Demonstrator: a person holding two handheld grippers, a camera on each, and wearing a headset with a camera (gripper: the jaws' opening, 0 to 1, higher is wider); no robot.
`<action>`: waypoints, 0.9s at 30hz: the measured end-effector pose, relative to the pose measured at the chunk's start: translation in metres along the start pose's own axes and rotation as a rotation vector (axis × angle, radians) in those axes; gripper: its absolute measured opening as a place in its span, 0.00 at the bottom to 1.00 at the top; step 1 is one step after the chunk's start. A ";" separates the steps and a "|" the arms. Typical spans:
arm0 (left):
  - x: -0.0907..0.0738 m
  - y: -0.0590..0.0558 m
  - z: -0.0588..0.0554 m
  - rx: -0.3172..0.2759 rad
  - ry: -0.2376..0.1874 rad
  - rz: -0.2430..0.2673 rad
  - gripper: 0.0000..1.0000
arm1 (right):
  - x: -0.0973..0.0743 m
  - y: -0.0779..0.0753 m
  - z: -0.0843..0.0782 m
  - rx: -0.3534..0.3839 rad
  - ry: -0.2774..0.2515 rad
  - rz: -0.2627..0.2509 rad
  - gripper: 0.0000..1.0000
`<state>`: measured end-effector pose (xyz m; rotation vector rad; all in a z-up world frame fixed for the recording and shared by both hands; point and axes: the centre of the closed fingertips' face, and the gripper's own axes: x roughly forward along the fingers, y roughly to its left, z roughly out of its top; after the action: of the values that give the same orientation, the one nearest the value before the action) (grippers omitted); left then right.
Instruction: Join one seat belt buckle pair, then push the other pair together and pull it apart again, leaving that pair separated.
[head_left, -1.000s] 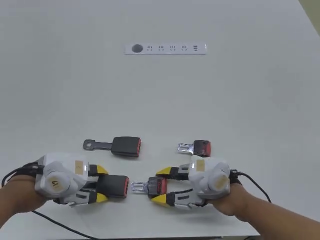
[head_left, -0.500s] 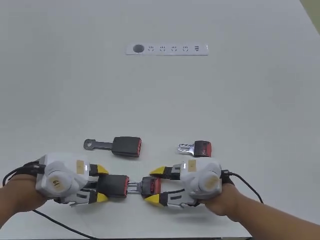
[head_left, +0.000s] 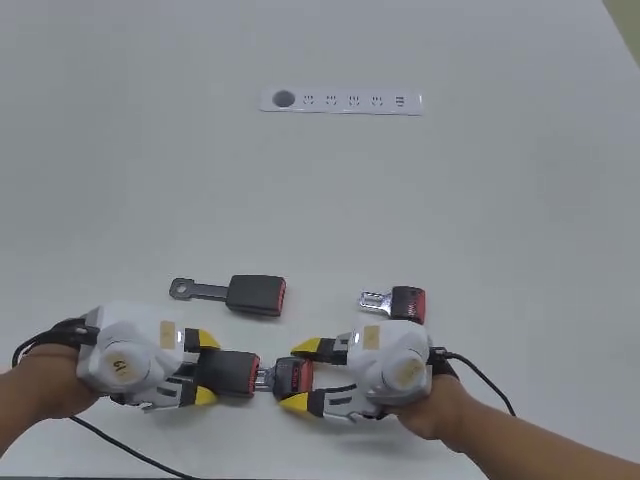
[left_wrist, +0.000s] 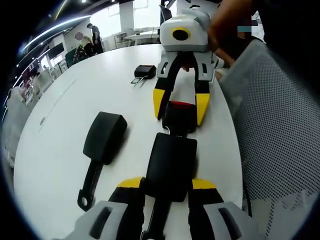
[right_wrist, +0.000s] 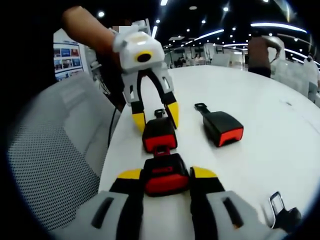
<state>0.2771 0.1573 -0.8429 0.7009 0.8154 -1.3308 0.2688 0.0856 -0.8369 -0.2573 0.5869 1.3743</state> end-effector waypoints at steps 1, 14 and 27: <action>0.000 0.000 0.000 0.000 0.003 0.000 0.34 | 0.000 0.000 0.000 0.002 0.000 -0.002 0.36; 0.000 0.001 0.000 -0.003 0.002 0.001 0.34 | 0.004 0.000 0.002 0.011 0.011 -0.014 0.35; -0.002 0.001 0.000 -0.005 0.005 0.003 0.34 | 0.016 0.000 0.009 0.008 0.040 -0.029 0.36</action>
<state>0.2782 0.1589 -0.8410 0.7014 0.8210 -1.3244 0.2721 0.1038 -0.8377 -0.2868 0.6192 1.3412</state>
